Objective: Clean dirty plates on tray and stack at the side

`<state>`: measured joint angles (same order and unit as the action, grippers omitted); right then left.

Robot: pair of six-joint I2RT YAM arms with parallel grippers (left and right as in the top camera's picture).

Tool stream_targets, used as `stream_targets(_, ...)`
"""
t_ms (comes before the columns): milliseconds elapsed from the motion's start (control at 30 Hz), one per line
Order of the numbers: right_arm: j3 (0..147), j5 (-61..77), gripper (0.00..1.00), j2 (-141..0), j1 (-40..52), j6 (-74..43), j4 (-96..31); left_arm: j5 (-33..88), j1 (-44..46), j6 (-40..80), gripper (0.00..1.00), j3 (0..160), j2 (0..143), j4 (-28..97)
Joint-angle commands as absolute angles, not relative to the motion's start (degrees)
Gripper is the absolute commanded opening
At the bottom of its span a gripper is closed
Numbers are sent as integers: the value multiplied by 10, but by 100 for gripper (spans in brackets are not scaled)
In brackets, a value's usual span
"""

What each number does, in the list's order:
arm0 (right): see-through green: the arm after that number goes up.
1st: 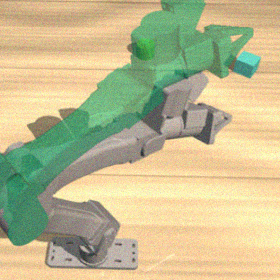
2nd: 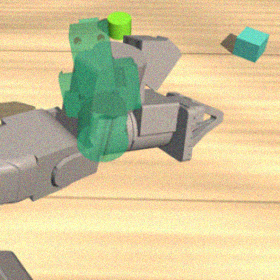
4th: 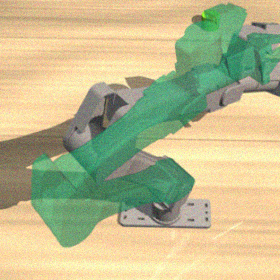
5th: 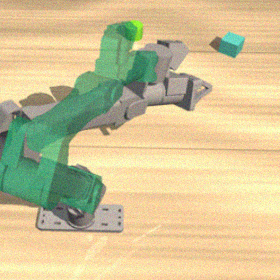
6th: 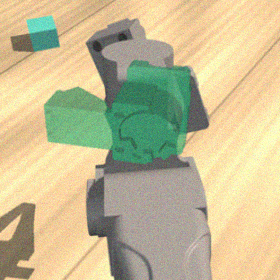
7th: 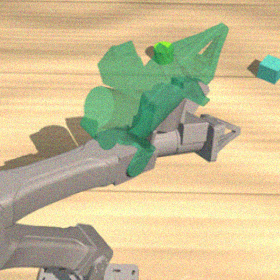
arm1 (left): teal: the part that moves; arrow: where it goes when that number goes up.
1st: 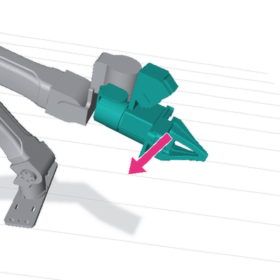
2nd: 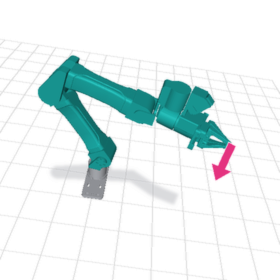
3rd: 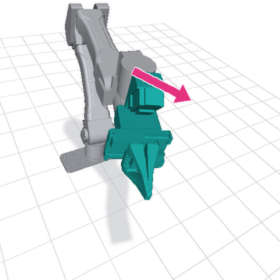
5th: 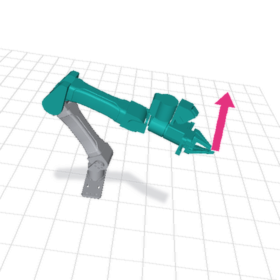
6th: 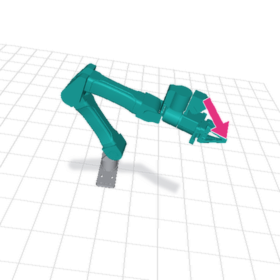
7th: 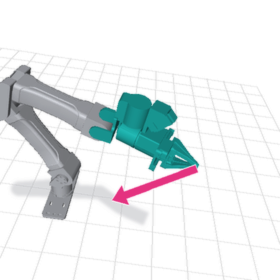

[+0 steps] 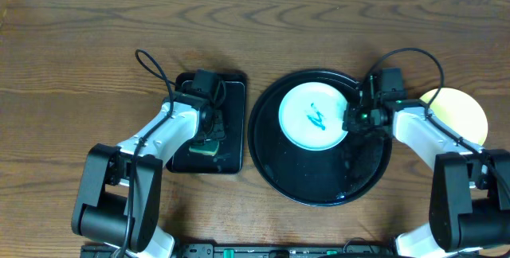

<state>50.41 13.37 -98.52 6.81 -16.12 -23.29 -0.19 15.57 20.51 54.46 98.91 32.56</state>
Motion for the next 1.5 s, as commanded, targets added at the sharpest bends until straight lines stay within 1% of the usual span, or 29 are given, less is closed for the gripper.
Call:
stream_targets(0,505,133,1,-997,93,-175,-241,-7,154,202,62,553,990,327)
stream_targets(133,505,105,1,-997,105,-212,-244,-7,154,202,62,553,990,328)
stream_targets(233,505,101,1,-997,107,-214,-245,-7,154,202,61,553,990,328)
stream_targets(267,505,101,1,-997,107,-214,-247,-7,154,202,61,553,990,328)
stream_targets(300,505,101,1,-997,107,-214,-248,-7,154,202,57,553,990,328)
stream_targets(333,505,101,1,-997,107,-214,-250,-7,154,202,45,553,990,328)
stream_targets(400,505,101,1,-997,107,-214,-252,-7,154,202,13,553,990,330)
stream_targets(433,505,101,1,-997,107,-214,-251,-7,154,202,8,553,990,330)
stream_targets(767,505,98,1,-997,107,-214,-251,-7,154,202,7,553,990,332)
stream_targets(800,505,96,1,-997,107,-214,-251,-7,154,202,13,553,990,332)
stream_targets(833,505,95,1,-997,107,-214,-252,-7,154,202,42,553,990,332)
stream_targets(867,505,94,1,-997,107,-214,-252,-7,154,202,55,553,990,331)
stream_targets(900,505,94,1,-997,107,-214,-253,-7,154,202,62,553,990,330)
stream_targets(1033,505,93,1,-997,107,-214,-253,-7,154,202,67,553,990,317)
stream_targets(1233,505,92,1,-997,107,-214,-253,-8,154,201,67,553,989,294)
stream_targets(1267,505,92,1,-997,107,-214,-253,-10,154,201,61,553,989,290)
stream_targets(1300,505,92,1,-997,107,-214,-253,-16,154,201,50,553,989,290)
stream_targets(1333,505,92,1,-997,107,-214,-253,-25,154,202,34,553,989,290)
stream_targets(1400,505,92,1,-997,107,-214,-253,-27,154,202,13,553,989,293)
stream_targets(1433,505,92,1,-997,107,-214,-253,-26,154,202,8,553,989,295)
stream_targets(1467,505,92,1,-997,107,-214,-253,-26,154,202,8,553,989,296)
